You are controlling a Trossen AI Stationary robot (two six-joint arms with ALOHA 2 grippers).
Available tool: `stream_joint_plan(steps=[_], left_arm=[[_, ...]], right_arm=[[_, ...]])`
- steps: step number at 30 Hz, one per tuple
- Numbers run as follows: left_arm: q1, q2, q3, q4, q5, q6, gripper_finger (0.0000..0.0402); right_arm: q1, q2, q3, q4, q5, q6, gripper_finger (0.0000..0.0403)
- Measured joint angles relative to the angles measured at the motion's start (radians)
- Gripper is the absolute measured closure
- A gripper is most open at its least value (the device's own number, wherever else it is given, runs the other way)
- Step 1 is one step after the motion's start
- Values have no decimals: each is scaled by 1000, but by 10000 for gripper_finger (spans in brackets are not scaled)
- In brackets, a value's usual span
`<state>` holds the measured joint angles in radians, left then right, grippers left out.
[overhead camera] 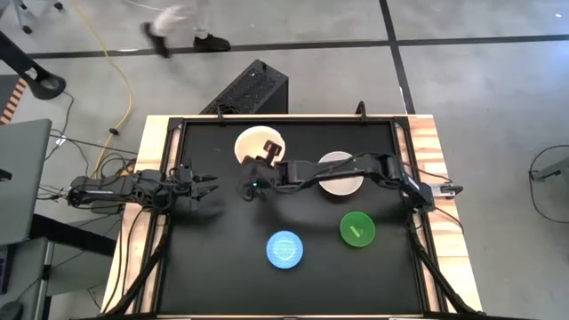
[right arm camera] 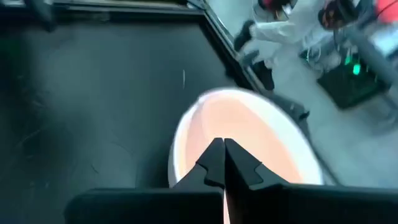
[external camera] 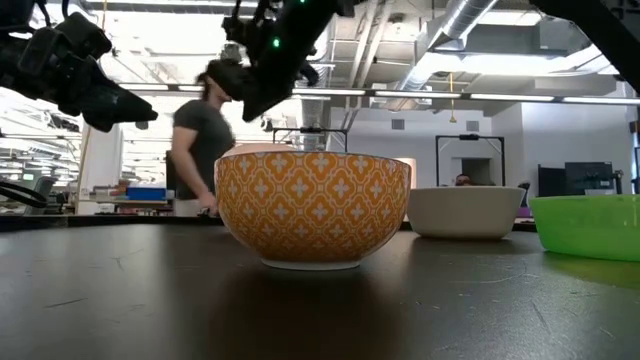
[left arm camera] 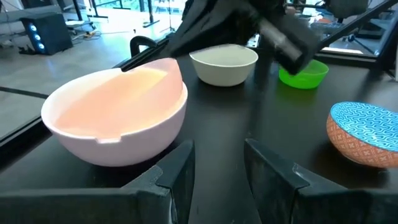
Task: Nest bowls inside each other
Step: Stack the pink bowl on top of the white bowl
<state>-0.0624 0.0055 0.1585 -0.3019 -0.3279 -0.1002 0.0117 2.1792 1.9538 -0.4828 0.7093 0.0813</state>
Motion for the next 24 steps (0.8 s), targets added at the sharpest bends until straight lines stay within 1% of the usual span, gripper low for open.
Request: stream_joint_plan(steps=[3, 6, 10, 17, 21, 24], left_arm=[[0, 0, 0, 0, 5, -2, 274], [0, 0, 0, 0, 7, -2, 274], [0, 0, 0, 0, 7, -2, 274], [0, 0, 0, -16, 7, -2, 274], [0, 0, 0, -23, 2, -2, 274], [0, 0, 0, -23, 1, -2, 274]], right_arm=[[-17, 0, -68, 53, 32, 39, 394], [-25, -3, -126, 198, 48, 28, 398], [-23, -4, -219, 347, 90, 27, 398], [-10, -4, -303, 465, 161, 24, 400], [0, -1, -309, 471, 177, 12, 400], [2, -4, -307, 494, 184, -31, 400]])
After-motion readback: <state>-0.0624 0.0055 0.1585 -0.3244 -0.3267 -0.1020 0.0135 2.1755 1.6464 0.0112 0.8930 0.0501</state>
